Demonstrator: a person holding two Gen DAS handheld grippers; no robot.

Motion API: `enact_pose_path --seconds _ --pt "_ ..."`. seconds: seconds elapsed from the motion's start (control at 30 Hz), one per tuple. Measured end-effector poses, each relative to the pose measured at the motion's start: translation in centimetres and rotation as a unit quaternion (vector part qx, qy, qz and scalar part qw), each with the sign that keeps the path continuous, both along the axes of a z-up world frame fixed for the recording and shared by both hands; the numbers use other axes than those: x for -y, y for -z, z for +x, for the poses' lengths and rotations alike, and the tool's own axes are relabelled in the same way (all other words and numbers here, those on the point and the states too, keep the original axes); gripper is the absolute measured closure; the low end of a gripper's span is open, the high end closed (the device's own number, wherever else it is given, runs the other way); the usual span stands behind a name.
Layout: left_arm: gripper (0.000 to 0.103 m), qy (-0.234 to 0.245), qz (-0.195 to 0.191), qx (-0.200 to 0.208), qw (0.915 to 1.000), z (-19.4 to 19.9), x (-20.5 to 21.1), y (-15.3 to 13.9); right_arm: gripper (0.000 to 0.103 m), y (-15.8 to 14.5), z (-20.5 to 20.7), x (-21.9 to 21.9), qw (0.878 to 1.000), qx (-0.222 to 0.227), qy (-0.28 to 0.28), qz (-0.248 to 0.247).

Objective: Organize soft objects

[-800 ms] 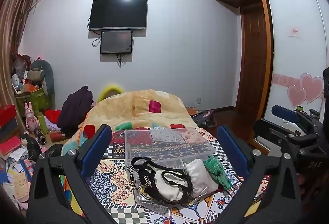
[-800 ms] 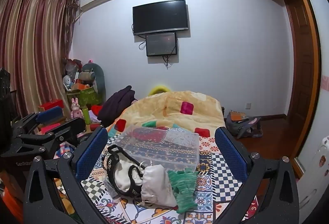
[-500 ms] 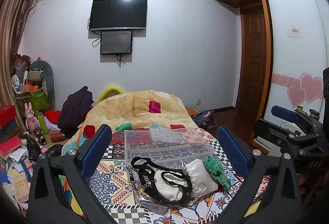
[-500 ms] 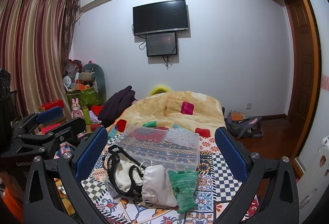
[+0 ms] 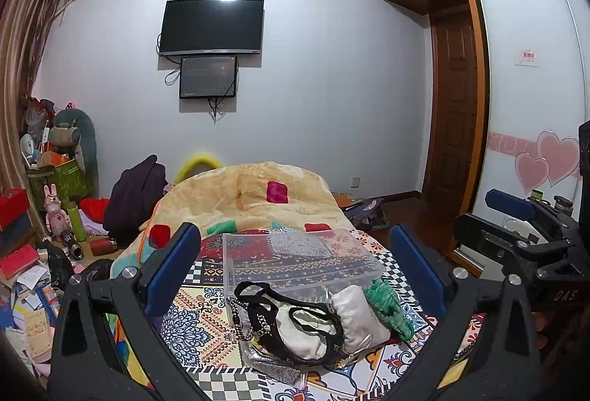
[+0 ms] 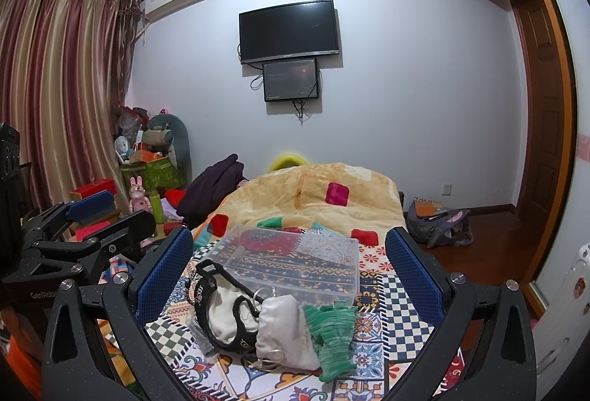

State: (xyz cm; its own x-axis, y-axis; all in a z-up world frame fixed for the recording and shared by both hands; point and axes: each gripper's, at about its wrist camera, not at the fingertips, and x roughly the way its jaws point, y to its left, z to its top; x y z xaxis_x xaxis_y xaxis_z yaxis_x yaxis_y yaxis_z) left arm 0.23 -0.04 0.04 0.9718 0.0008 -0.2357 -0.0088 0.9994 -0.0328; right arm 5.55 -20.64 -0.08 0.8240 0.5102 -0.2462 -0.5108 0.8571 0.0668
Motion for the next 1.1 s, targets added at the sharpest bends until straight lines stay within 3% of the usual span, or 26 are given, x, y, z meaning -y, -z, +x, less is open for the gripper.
enact_pose_path --seconds 0.7,1.0,1.1 --pt "0.000 0.004 -0.003 -0.013 0.9999 0.4 -0.2 0.2 0.000 0.5 0.4 -0.3 1.000 -0.011 -0.001 -0.003" --pt "0.000 -0.003 -0.029 -0.070 0.9972 3.4 -2.5 3.8 0.000 3.6 3.9 0.0 0.996 -0.083 -0.011 -0.012" --pt "0.002 -0.012 -0.049 -0.097 0.9940 4.5 -3.8 5.3 0.004 5.0 5.0 0.3 0.994 -0.107 -0.009 -0.014"
